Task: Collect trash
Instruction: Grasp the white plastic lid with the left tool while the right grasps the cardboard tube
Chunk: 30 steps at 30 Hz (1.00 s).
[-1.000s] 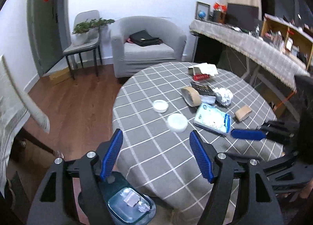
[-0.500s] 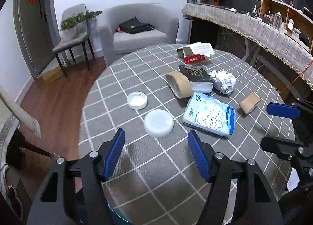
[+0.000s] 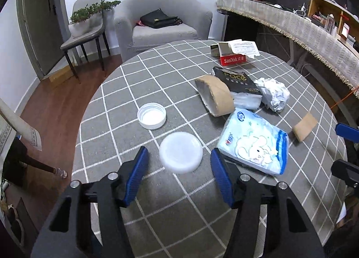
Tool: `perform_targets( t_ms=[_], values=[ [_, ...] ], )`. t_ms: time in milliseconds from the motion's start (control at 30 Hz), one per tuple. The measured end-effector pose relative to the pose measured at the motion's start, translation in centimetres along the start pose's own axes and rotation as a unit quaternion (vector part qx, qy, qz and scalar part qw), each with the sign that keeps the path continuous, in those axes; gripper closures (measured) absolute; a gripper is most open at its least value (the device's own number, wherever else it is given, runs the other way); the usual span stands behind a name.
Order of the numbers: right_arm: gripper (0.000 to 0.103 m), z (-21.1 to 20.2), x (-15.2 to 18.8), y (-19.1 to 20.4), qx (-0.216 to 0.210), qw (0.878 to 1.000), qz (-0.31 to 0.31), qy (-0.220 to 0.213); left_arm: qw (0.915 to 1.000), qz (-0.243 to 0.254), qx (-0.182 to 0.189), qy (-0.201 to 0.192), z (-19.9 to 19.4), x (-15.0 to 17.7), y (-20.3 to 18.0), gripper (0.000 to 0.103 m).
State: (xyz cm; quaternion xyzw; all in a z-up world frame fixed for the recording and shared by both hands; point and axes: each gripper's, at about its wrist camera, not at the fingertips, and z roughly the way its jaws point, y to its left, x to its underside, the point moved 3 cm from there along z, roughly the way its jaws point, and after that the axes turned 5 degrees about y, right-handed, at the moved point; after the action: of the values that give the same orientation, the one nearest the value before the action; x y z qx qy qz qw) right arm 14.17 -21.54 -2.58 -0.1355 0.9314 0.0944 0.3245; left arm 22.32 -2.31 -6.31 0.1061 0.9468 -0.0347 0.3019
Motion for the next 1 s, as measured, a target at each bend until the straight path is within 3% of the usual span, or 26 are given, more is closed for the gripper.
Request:
perform_targets(
  t_ms=[133, 767, 1000],
  values=[
    [0.021, 0.5, 0.0, -0.4, 0.015, 1.000, -0.001, 0.007, 1.0000, 0.001, 0.000, -0.001, -0.1, -0.2, -0.1, 0.061],
    [0.020, 4.1, -1.0, -1.5, 0.028, 0.998, 0.036, 0.034, 0.9994, -0.019, 0.023, -0.018, -2.9, 0.6, 1.1, 0.061],
    [0.020, 5.6, -1.9, -0.9, 0.061, 0.997, 0.037, 0.042, 0.9994, -0.019, 0.021, -0.022, -4.1, 1.4, 2.0, 0.061]
  ],
)
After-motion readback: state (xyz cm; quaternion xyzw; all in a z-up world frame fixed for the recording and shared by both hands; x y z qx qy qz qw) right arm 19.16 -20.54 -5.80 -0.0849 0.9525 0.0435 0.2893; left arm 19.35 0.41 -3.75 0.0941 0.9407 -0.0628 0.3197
